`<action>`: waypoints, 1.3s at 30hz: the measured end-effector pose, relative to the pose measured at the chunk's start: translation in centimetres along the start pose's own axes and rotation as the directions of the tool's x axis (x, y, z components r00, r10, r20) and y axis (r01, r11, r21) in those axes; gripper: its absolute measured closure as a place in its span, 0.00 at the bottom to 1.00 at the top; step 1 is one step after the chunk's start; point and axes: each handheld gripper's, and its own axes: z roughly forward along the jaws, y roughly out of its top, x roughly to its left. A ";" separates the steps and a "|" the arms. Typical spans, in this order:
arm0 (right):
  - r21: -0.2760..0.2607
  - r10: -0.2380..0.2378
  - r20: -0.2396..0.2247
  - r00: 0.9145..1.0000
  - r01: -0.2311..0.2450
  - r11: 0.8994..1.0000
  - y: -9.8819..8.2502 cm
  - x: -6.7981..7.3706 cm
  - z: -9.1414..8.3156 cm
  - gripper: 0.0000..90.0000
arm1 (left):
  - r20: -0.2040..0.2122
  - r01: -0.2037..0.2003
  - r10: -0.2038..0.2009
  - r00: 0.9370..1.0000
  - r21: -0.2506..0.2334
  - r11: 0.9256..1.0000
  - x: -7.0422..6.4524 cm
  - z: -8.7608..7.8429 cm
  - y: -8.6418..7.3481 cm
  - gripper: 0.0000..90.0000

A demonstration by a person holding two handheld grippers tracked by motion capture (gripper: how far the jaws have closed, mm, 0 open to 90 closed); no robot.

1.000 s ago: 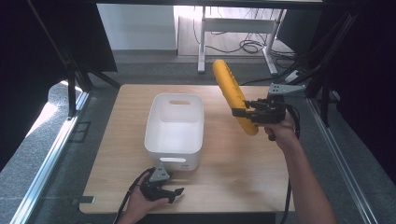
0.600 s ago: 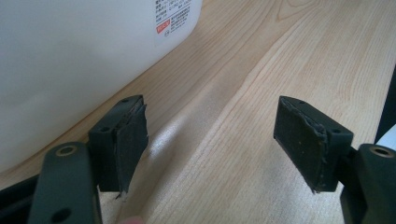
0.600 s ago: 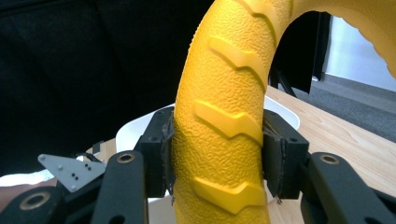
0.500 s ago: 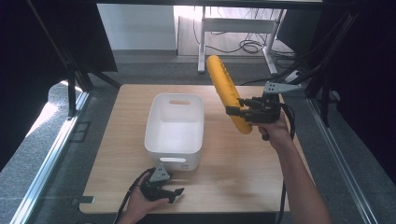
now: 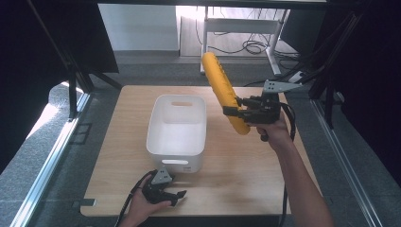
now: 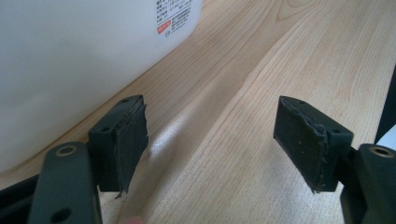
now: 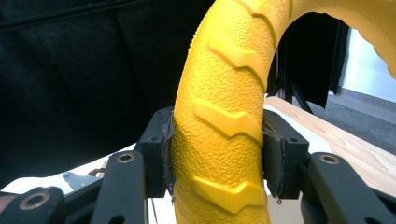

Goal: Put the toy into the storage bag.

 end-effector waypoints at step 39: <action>-0.087 -0.058 -0.136 0.989 0.046 0.995 3.0 4.2 3.6 0.57 | 0.001 -0.002 0.002 1.000 -0.005 1.000 0.0 -0.1 0.0 0.29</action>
